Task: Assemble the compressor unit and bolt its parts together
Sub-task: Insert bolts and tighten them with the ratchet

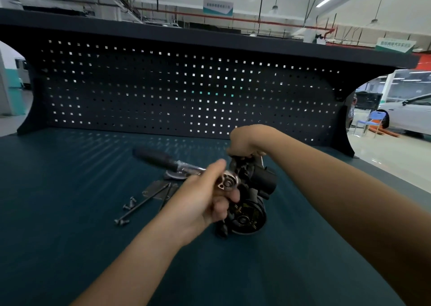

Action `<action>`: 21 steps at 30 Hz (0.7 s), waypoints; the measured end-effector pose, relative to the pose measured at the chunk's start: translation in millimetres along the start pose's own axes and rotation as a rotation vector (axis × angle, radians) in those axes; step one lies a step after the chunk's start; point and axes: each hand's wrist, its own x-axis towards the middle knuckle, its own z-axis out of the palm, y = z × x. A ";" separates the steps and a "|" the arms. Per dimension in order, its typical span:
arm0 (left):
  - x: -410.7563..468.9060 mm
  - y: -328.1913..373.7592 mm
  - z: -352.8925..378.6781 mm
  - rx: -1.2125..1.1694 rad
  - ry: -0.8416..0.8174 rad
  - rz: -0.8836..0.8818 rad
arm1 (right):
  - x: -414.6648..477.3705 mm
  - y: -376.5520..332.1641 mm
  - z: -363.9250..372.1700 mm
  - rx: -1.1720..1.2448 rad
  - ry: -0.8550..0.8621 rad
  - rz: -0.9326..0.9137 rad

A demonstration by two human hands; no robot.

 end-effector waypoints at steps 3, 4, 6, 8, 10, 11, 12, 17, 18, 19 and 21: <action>-4.0 -3.2 -2.2 -0.691 -0.158 -0.207 | 2.0 -1.8 1.2 0.022 0.028 -0.006; -3.1 -5.1 -1.7 -0.701 -0.169 -0.208 | 4.0 -3.0 2.1 0.042 0.041 0.003; 1.1 -5.4 -1.7 -0.430 -0.088 -0.171 | 5.8 -1.5 5.3 0.096 0.082 0.019; 5.1 -3.3 -2.8 0.070 0.027 -0.023 | 5.9 4.5 9.6 0.138 0.132 0.048; 7.2 0.2 -3.0 0.606 0.093 0.200 | 3.9 8.5 12.8 0.125 0.186 0.077; 7.5 1.1 -3.1 0.826 0.113 0.296 | 3.1 9.5 13.9 0.111 0.205 0.085; 6.7 2.1 -2.1 0.975 0.124 0.363 | 2.2 9.5 14.7 0.099 0.212 0.086; 11.0 -1.9 -2.6 0.903 0.119 0.362 | 5.9 0.9 16.7 0.093 0.188 0.031; 11.6 -3.8 -3.2 0.728 0.097 0.294 | 7.2 -0.2 16.6 0.085 0.186 0.020; 11.5 -6.1 -3.3 0.514 0.076 0.217 | 8.3 -0.3 16.3 0.083 0.180 0.009; 9.8 -9.6 -5.6 0.060 0.017 0.051 | 9.5 0.0 14.7 0.098 0.174 -0.011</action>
